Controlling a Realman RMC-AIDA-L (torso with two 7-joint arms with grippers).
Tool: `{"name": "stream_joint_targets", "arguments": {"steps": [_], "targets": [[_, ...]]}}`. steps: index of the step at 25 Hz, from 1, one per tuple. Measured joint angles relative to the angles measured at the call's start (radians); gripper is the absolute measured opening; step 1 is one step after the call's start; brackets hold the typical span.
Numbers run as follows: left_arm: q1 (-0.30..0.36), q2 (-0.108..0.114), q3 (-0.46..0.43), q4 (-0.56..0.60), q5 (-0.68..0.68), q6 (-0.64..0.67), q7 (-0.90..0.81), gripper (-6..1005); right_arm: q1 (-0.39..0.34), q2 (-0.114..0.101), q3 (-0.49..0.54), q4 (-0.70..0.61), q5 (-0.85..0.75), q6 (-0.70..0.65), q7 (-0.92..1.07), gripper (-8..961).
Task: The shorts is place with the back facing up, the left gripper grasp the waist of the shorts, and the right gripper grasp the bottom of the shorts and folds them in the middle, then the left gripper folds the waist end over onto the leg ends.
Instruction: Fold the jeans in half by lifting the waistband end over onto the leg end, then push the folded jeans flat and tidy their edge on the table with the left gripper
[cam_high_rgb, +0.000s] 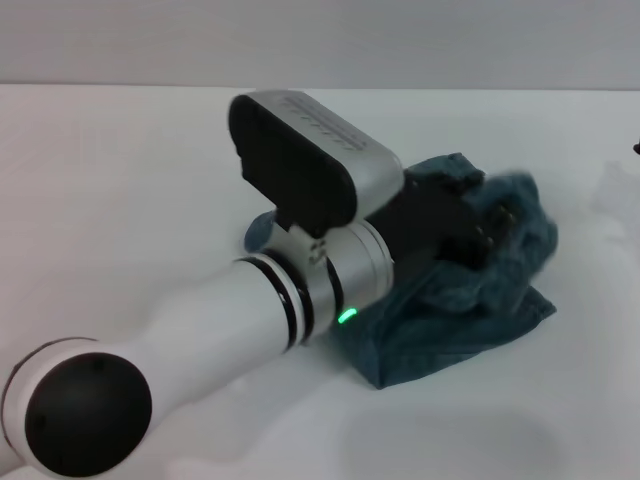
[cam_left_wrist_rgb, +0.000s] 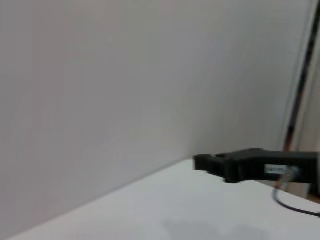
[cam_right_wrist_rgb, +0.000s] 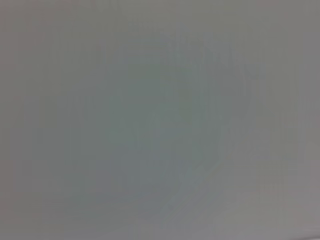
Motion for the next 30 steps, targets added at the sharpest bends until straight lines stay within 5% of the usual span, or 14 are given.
{"name": "stream_joint_targets", "arguments": {"steps": [6, 17, 30], "targets": [[0.026, 0.003, 0.014, -0.079, 0.011, -0.043, 0.023, 356, 0.001, 0.0, -0.014, 0.006, 0.0, -0.007, 0.0, 87], [0.153, 0.006, -0.082, -0.176, 0.033, -0.047, 0.14, 846, -0.003, 0.0, -0.03, 0.011, -0.008, -0.067, 0.0, 89], [0.211, 0.006, -0.167, -0.143, 0.032, 0.112, 0.136, 847, 0.047, 0.002, 0.0, 0.19, -0.077, -0.529, -0.193, 91]]}}
